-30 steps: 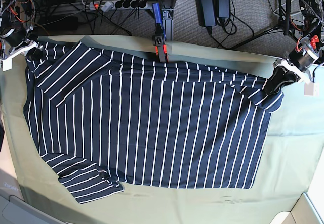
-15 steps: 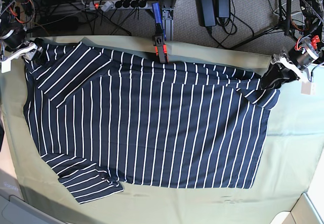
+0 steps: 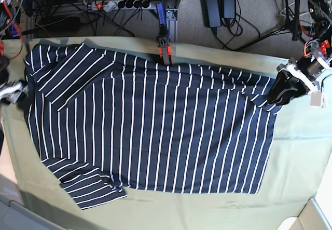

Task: Fold the T-shirt properly
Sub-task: 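Release the right gripper and withdraw it from the shirt, then move the left gripper along the shirt side toward the hem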

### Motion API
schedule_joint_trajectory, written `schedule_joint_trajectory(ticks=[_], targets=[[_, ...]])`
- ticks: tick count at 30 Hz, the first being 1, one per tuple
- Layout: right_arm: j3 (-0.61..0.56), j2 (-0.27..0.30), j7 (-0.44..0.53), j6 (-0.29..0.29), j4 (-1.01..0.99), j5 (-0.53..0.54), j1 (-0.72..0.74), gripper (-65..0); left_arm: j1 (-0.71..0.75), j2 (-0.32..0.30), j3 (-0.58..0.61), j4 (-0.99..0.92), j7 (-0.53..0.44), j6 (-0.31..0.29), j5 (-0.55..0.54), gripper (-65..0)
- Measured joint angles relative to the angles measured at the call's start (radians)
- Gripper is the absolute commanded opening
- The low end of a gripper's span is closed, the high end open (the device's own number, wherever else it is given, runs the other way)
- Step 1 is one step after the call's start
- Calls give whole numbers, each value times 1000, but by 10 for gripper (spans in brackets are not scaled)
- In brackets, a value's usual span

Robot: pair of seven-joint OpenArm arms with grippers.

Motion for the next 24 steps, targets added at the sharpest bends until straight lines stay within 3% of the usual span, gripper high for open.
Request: schedule_joint_trajectory(ticks=[8, 16, 19, 24], targets=[[-2, 47, 8, 2, -244, -7, 256, -218, 0, 0, 0, 0, 0, 0, 2, -390], [-7, 71, 109, 3, -617, -55, 476, -218, 0, 0, 0, 0, 0, 0, -1, -390], [-59, 76, 132, 2, -745, -116, 551, -218, 0, 0, 0, 0, 0, 0, -6, -390], [-173, 67, 190, 2, -940, -128, 626, -218, 0, 0, 0, 0, 0, 0, -5, -390]])
